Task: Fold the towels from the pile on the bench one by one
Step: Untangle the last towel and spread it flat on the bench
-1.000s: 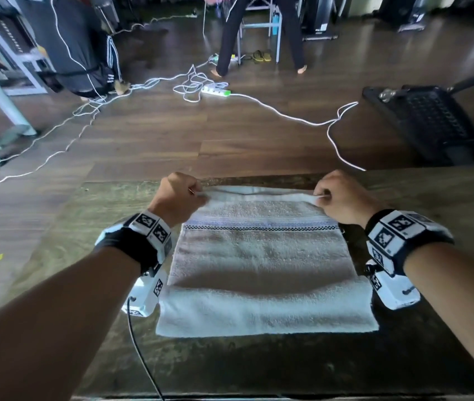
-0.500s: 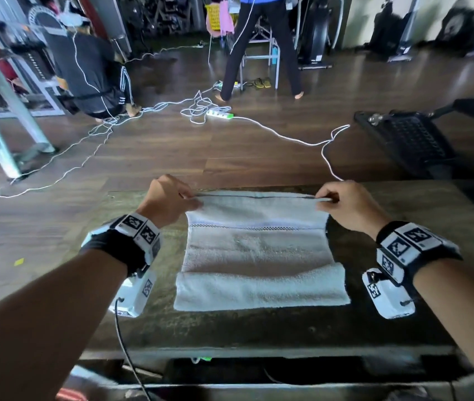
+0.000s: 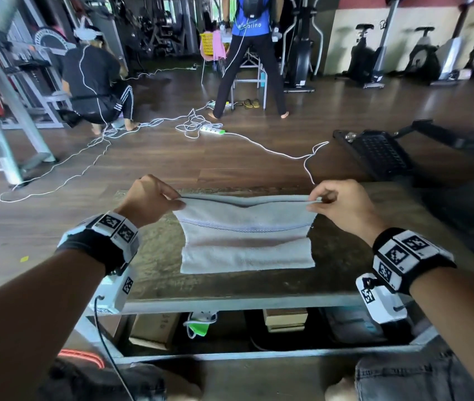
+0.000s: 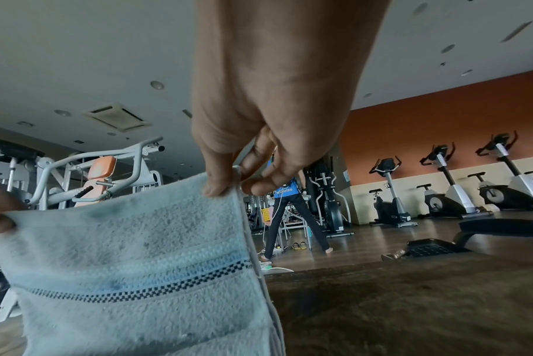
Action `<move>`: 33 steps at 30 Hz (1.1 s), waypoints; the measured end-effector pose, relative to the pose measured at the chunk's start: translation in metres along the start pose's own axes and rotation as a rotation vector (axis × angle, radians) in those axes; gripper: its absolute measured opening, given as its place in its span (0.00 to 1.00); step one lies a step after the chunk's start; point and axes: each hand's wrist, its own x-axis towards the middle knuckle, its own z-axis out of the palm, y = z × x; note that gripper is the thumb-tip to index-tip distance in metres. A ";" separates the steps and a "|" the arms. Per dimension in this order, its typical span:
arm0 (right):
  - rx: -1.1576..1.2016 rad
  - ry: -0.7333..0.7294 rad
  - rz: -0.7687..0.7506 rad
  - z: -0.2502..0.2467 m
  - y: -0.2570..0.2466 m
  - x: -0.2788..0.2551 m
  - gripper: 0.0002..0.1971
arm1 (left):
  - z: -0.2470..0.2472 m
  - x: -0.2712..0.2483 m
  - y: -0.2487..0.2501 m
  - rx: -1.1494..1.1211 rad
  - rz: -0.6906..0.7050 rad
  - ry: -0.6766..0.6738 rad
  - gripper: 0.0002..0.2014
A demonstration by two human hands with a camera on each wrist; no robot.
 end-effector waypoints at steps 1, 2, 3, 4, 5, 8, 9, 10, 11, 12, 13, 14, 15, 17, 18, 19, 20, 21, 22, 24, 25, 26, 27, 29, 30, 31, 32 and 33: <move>0.013 -0.004 0.000 -0.001 -0.002 -0.004 0.08 | -0.001 -0.004 -0.001 -0.005 -0.001 -0.001 0.04; 0.027 -0.011 -0.002 -0.001 -0.005 -0.007 0.07 | -0.003 -0.007 -0.002 -0.003 0.000 0.001 0.04; 0.040 -0.018 -0.002 -0.002 -0.007 -0.010 0.06 | -0.004 -0.011 -0.003 0.006 0.001 0.001 0.04; 0.045 -0.025 -0.001 -0.002 -0.008 -0.012 0.05 | -0.005 -0.014 -0.004 0.017 0.000 0.000 0.05; 0.041 -0.031 0.004 -0.002 -0.009 -0.014 0.05 | -0.007 -0.016 -0.005 0.027 -0.002 -0.004 0.05; 0.012 -0.039 0.025 -0.001 -0.011 -0.017 0.05 | -0.010 -0.022 -0.007 0.067 -0.008 -0.020 0.06; -0.001 -0.037 0.029 -0.001 -0.012 -0.019 0.05 | -0.011 -0.024 -0.007 0.085 -0.009 -0.024 0.06; -0.018 -0.033 0.036 0.000 -0.012 -0.020 0.05 | -0.012 -0.026 -0.006 0.100 -0.005 -0.029 0.06; -0.037 -0.026 0.045 0.001 -0.012 -0.020 0.06 | -0.012 -0.027 -0.005 0.109 0.006 -0.035 0.06; -0.052 -0.019 0.056 0.001 -0.013 -0.021 0.06 | -0.012 -0.028 -0.004 0.113 0.020 -0.036 0.05; -0.061 -0.011 0.071 0.001 -0.012 -0.022 0.06 | -0.012 -0.029 -0.003 0.110 0.029 -0.033 0.05; -0.063 -0.008 0.087 0.001 -0.012 -0.022 0.07 | -0.013 -0.030 -0.003 0.094 0.033 -0.026 0.05; -0.062 -0.011 0.101 0.000 -0.012 -0.022 0.08 | -0.014 -0.030 -0.003 0.068 0.034 -0.020 0.06; -0.064 -0.029 0.117 -0.002 -0.012 -0.022 0.08 | -0.014 -0.030 -0.004 -0.008 0.040 -0.007 0.08; -0.068 -0.038 0.121 -0.003 -0.012 -0.022 0.08 | -0.014 -0.031 -0.004 -0.049 0.047 -0.002 0.08; -0.071 -0.041 0.124 -0.005 -0.011 -0.022 0.07 | -0.015 -0.031 -0.004 -0.085 0.058 0.001 0.07; -0.075 -0.036 0.126 -0.006 -0.011 -0.022 0.07 | -0.015 -0.031 -0.003 -0.113 0.067 0.000 0.05; -0.081 -0.027 0.129 -0.007 -0.011 -0.022 0.07 | -0.015 -0.032 -0.003 -0.135 0.076 -0.004 0.05; -0.088 -0.016 0.131 -0.007 -0.011 -0.023 0.07 | -0.015 -0.032 -0.003 -0.150 0.085 -0.009 0.04; -0.105 0.007 0.137 -0.007 -0.010 -0.022 0.08 | -0.013 -0.031 -0.003 -0.164 0.101 -0.007 0.03; -0.116 0.014 0.141 -0.006 -0.010 -0.022 0.08 | -0.012 -0.031 -0.004 -0.182 0.102 0.001 0.02; -0.132 0.021 0.142 -0.006 -0.011 -0.021 0.07 | -0.011 -0.031 -0.004 -0.213 0.094 0.016 0.03; -0.148 0.031 0.142 -0.005 -0.011 -0.020 0.07 | -0.011 -0.031 -0.004 -0.249 0.085 0.032 0.05; -0.147 0.050 0.145 -0.006 -0.012 -0.019 0.08 | -0.010 -0.030 -0.004 -0.329 0.077 0.048 0.08; -0.137 0.054 0.146 -0.007 -0.013 -0.018 0.08 | -0.010 -0.030 -0.003 -0.376 0.077 0.046 0.09; -0.128 0.052 0.149 -0.008 -0.014 -0.017 0.09 | -0.010 -0.029 -0.003 -0.415 0.071 0.041 0.09; -0.124 0.047 0.150 -0.010 -0.015 -0.017 0.09 | -0.012 -0.029 -0.003 -0.436 0.057 0.037 0.10; -0.128 0.042 0.146 -0.011 -0.016 -0.016 0.10 | -0.013 -0.028 -0.002 -0.434 0.045 0.037 0.12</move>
